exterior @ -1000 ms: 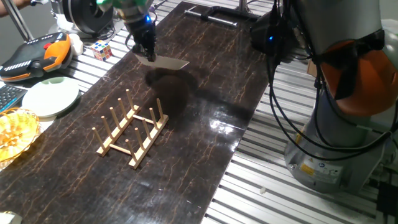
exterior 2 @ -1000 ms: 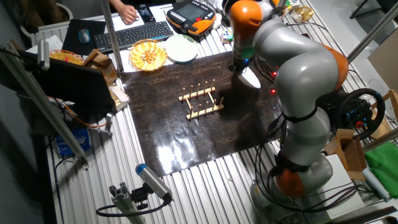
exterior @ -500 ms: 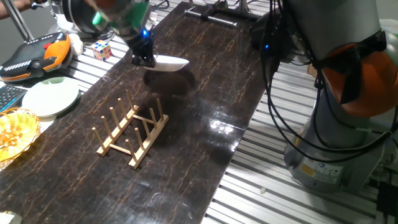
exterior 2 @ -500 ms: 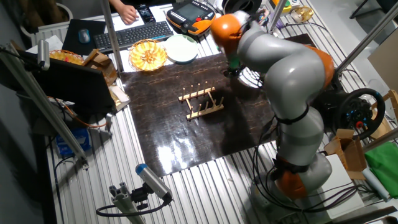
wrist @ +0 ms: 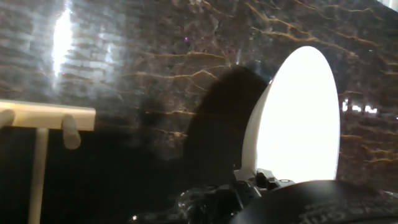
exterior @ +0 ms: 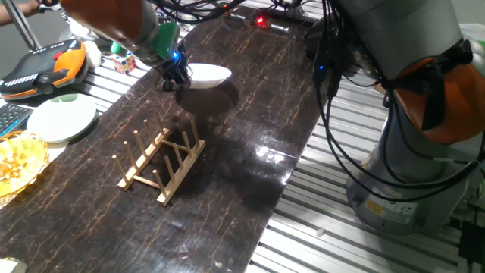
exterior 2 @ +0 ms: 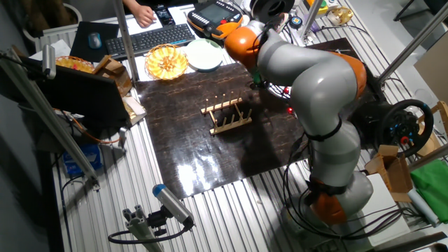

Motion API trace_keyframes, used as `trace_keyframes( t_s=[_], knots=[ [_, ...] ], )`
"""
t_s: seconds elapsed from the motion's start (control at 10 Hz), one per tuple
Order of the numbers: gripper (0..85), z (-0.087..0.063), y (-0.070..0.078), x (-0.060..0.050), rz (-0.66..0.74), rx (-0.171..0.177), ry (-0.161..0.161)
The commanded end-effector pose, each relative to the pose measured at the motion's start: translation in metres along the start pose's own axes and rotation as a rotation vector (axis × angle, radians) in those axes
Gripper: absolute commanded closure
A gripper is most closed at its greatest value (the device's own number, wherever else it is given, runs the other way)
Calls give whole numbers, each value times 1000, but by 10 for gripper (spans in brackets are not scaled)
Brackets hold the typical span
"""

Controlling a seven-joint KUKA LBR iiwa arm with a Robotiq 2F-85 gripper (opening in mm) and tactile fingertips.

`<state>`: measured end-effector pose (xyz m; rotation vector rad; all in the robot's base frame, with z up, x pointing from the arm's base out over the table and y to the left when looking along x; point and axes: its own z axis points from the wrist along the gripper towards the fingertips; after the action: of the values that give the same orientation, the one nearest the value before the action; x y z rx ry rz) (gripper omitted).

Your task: Take the dish off the dish rack

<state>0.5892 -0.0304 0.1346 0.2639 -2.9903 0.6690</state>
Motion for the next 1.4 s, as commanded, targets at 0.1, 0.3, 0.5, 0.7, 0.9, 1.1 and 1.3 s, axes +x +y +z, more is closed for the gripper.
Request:
trace_keyframes(
  t_s=[0.1,0.3,0.5,0.7,0.9,1.1,1.3],
  knots=[
    [843,1,1,0,-7,-60,9],
    [843,3,4,-1,-4,-42,1],
    [843,6,7,-1,-6,-49,0],
    [843,10,12,-1,3,-39,-5],
    [833,10,12,-1,3,-46,-3],
    [770,11,15,-1,8,-35,-8],
    [743,12,19,-2,16,-22,-15]
  ],
)
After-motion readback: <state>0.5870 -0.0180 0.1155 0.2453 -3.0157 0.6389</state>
